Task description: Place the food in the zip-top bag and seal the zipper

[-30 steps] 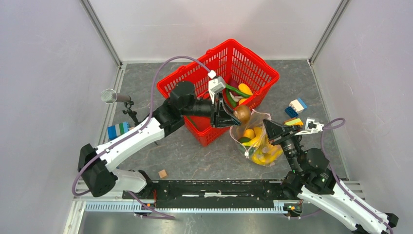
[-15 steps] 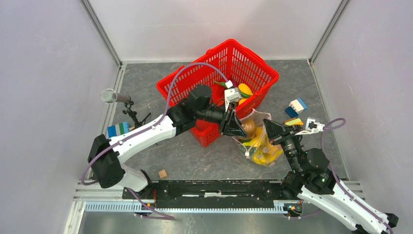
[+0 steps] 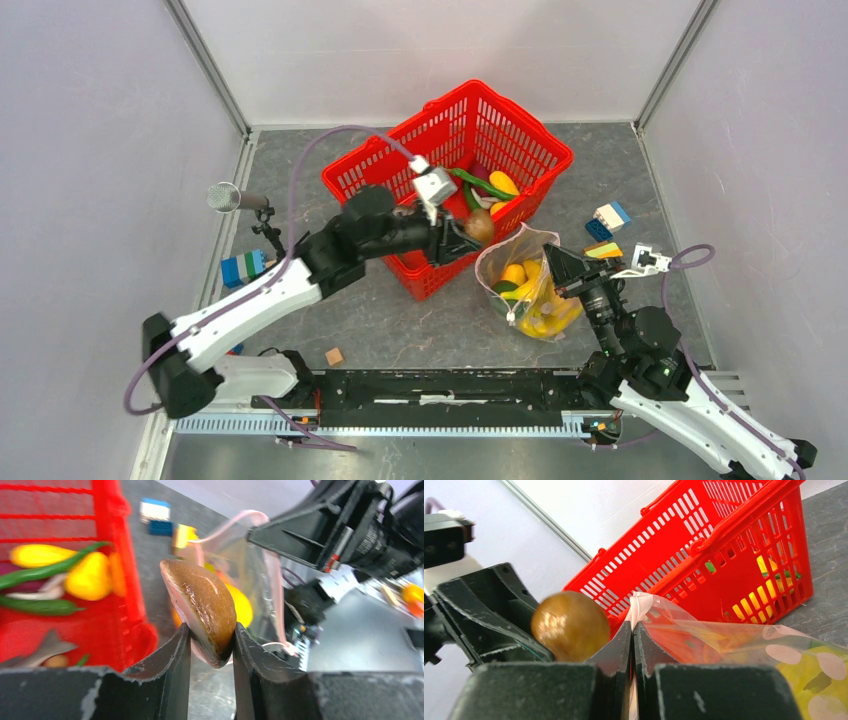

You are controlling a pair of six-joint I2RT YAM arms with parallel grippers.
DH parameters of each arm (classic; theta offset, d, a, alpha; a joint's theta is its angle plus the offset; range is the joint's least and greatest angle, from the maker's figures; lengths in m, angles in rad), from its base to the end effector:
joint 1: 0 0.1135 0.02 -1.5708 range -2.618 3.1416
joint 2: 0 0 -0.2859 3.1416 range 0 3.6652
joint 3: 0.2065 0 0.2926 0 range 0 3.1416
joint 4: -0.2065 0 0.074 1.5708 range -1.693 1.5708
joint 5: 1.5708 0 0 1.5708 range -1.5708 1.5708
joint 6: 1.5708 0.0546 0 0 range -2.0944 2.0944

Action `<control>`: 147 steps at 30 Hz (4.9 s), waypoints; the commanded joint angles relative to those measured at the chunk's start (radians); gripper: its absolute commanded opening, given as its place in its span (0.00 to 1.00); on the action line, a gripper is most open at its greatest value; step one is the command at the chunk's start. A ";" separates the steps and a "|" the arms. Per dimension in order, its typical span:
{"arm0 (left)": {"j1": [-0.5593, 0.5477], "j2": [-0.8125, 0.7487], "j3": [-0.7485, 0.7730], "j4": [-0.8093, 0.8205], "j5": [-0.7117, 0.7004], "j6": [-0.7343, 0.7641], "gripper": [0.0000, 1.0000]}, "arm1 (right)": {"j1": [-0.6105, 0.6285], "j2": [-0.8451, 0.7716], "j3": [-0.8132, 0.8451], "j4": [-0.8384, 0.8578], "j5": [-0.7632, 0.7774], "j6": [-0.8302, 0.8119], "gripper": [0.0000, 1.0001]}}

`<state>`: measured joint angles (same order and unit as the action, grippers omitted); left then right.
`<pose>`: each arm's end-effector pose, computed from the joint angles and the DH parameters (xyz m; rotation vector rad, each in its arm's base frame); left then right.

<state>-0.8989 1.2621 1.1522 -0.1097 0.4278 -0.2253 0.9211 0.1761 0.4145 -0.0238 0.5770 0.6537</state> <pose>0.1971 -0.2842 0.3872 0.9419 1.6872 -1.1630 0.0961 0.0773 0.3150 0.3163 1.4193 0.9144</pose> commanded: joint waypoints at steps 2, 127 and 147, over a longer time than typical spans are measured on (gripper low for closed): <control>0.004 -0.160 -0.113 0.125 -0.409 0.052 0.19 | 0.004 -0.020 0.020 0.026 0.004 -0.002 0.06; -0.017 -0.309 -0.246 -0.193 0.004 0.305 0.67 | 0.004 0.582 0.446 -0.322 -0.974 -0.707 0.02; -0.016 -0.250 -0.209 -0.188 -0.238 0.168 0.02 | 0.004 0.284 0.305 -0.344 -0.657 -0.556 0.78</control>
<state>-0.9176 1.0027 0.8818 -0.3130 0.3046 0.0380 0.9226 0.5762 0.7658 -0.3805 -0.2070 0.0380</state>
